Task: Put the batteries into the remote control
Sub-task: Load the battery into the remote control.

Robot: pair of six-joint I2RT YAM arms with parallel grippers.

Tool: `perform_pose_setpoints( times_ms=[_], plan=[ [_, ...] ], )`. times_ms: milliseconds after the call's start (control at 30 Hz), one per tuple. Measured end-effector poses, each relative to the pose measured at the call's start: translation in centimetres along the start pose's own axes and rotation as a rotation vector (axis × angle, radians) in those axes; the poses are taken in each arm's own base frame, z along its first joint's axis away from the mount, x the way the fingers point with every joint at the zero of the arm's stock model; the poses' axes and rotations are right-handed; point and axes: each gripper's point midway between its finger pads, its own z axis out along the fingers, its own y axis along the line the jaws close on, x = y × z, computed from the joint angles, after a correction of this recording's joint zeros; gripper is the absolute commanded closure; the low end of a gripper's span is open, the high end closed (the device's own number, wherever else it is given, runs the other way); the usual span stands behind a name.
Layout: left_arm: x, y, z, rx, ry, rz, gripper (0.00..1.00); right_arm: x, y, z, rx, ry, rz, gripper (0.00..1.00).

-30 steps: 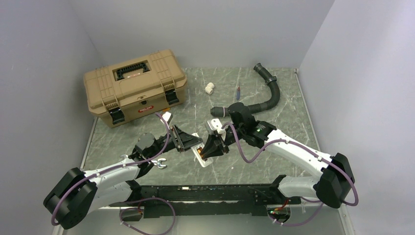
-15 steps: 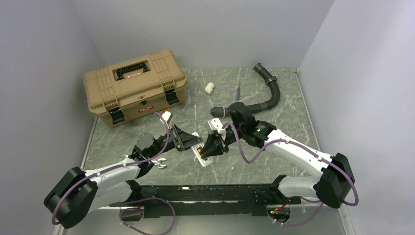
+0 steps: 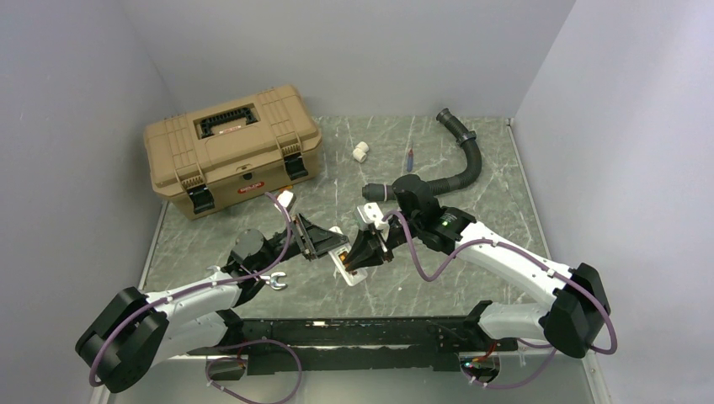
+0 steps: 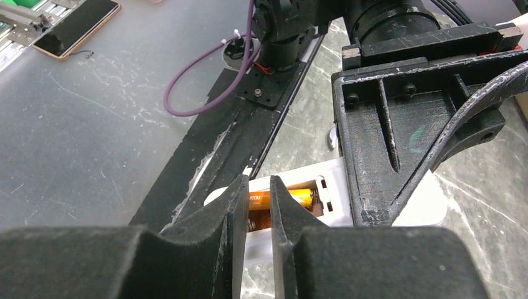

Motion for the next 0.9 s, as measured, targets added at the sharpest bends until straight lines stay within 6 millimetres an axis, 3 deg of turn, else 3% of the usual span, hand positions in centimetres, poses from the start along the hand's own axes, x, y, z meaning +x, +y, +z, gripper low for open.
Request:
perform_pose_setpoints(
  times_ms=[900],
  plan=[
    [0.01,-0.03,-0.01,0.0,0.0,-0.005,1.0,-0.23,-0.26,-0.07,0.006,0.018,0.04,0.74]
  ],
)
